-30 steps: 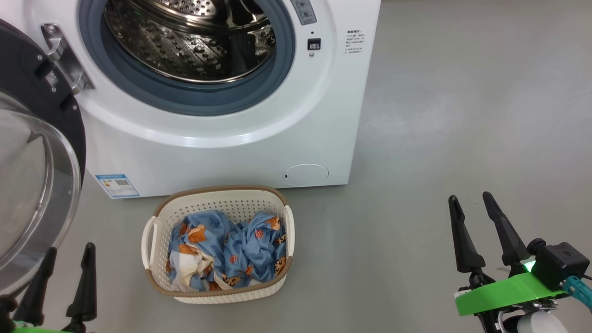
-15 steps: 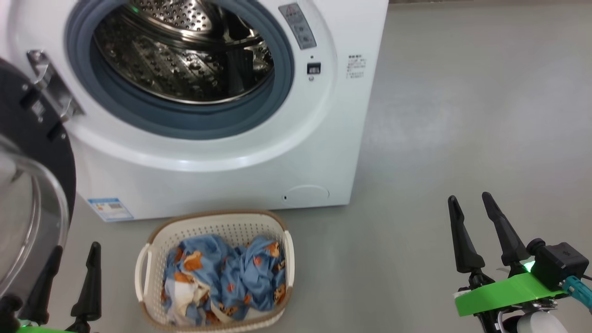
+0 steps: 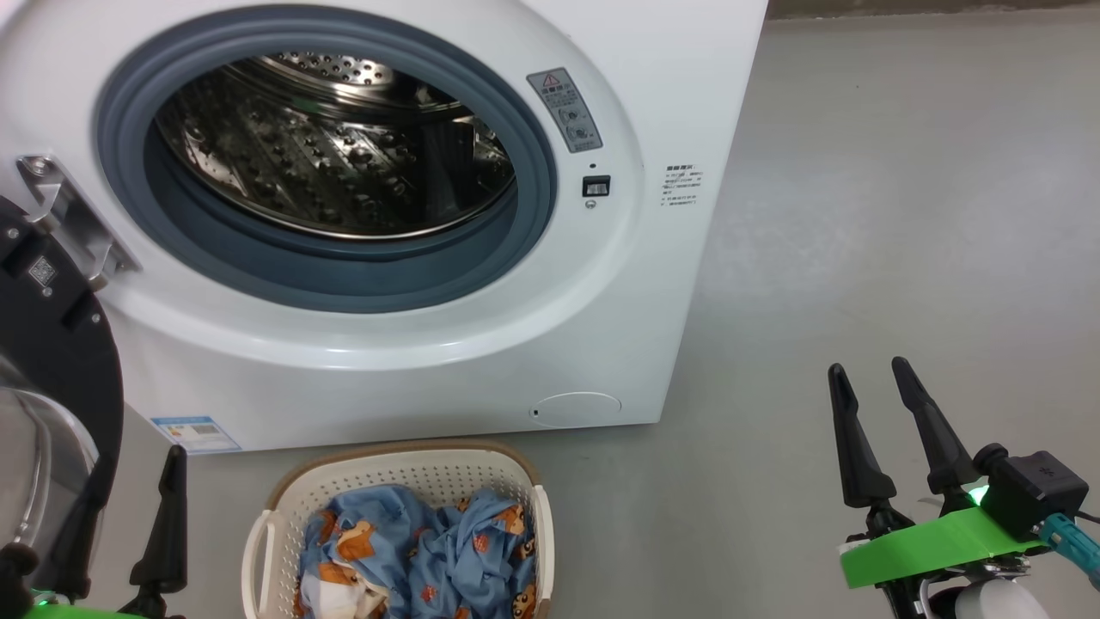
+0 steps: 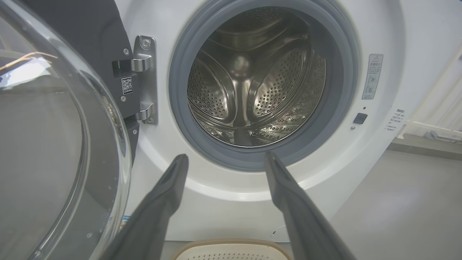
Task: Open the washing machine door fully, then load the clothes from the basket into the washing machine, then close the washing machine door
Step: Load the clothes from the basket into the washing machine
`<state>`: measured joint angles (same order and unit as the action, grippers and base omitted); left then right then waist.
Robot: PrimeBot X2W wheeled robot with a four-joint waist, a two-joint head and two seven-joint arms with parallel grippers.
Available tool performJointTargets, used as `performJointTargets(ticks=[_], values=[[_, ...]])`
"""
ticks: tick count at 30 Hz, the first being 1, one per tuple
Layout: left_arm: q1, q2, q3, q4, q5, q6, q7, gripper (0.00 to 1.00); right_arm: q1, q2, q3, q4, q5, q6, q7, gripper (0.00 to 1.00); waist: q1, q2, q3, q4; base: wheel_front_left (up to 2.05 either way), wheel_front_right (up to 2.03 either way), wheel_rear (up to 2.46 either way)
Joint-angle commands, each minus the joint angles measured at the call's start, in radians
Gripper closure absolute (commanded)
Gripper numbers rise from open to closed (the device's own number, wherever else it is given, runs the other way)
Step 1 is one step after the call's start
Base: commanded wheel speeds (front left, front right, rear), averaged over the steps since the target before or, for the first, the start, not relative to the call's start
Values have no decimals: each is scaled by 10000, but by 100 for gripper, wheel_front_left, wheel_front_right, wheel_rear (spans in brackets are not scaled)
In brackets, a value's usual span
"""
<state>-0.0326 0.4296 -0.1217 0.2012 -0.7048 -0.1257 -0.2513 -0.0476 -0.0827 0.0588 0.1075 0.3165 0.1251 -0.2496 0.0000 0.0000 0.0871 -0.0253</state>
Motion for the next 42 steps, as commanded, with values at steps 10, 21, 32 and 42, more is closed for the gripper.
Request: performJointTargets(ticks=[10,21,32,42], values=[[-318,438,362,-329,-46,-50,-105,0,-50,47,159,-287,-106,56,-122,0,0,0,103,17,0,0,0],[-413,473,-291,-305,-77,-50,-105,0,-105,121,209,-274,-149,56,-122,0,0,0,240,-44,0,0,0],[-1056,611,-1397,282,-372,-50,-105,0,-203,269,263,-442,-295,56,-122,0,0,0,829,-233,0,0,0],[-1931,954,-2678,946,-846,-50,-105,0,-307,321,430,-747,-112,56,-122,0,0,0,1822,-455,0,0,0]])
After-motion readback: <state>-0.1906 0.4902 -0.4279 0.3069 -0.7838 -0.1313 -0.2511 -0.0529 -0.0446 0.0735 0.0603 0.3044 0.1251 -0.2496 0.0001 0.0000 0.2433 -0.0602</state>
